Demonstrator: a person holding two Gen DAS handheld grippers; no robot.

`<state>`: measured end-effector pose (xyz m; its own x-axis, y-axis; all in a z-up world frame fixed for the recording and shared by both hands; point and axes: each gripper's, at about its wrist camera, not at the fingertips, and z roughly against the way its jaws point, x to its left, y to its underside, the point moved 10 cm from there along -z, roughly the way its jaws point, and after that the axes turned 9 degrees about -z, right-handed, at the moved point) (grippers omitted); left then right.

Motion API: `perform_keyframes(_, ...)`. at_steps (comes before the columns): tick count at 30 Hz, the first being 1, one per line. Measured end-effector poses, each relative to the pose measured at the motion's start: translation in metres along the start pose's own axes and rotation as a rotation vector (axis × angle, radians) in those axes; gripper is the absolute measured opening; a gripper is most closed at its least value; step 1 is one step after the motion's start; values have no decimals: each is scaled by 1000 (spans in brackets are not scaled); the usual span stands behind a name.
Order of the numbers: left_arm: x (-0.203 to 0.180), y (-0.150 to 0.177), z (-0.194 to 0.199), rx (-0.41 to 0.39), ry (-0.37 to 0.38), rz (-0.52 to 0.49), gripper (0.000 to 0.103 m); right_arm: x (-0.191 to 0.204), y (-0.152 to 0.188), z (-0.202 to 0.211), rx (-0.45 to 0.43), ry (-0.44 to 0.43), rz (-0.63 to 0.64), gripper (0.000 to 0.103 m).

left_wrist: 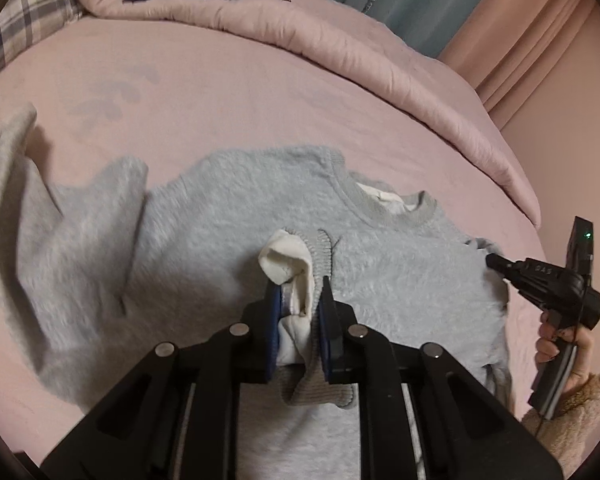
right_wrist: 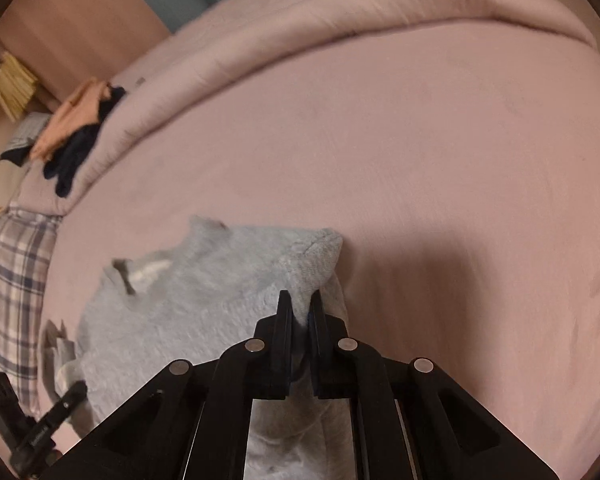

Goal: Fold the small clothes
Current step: 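Grasp the folded sleeve cuff with the left gripper and straighten it on the shirt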

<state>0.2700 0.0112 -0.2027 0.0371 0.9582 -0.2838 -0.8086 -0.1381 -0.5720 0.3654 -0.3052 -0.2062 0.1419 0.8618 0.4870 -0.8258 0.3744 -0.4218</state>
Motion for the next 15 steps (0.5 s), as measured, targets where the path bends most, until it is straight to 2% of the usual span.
perform_keyframes(2, 3, 5, -14, 48, 13, 25, 16, 1, -3, -2, -8, -6, -5, 6)
perform_keyframes(4, 5, 14, -30, 92, -1, 28, 16, -4, -1, -17, 1, 54, 19, 6)
perform_keyframes(5, 6, 16, -34, 95, -18, 15, 18, -10, 4, -27, 14, 81, 17, 6)
perform_keyframes(8, 6, 15, -34, 73, -40, -18, 23, -13, 7, -30, 6, 76, 9, 6)
perform_keyframes(10, 8, 14, -32, 82, -28, -3, 25, -12, 9, -24, -3, 106, 32, 7)
perform_keyframes(13, 12, 14, -26, 93, -6, 31, 36, -15, 9, -6, -12, 124, 41, 24)
perform_keyframes(15, 13, 15, -21, 93, -7, 38, 49, -19, 11, 17, -58, 142, 50, 45)
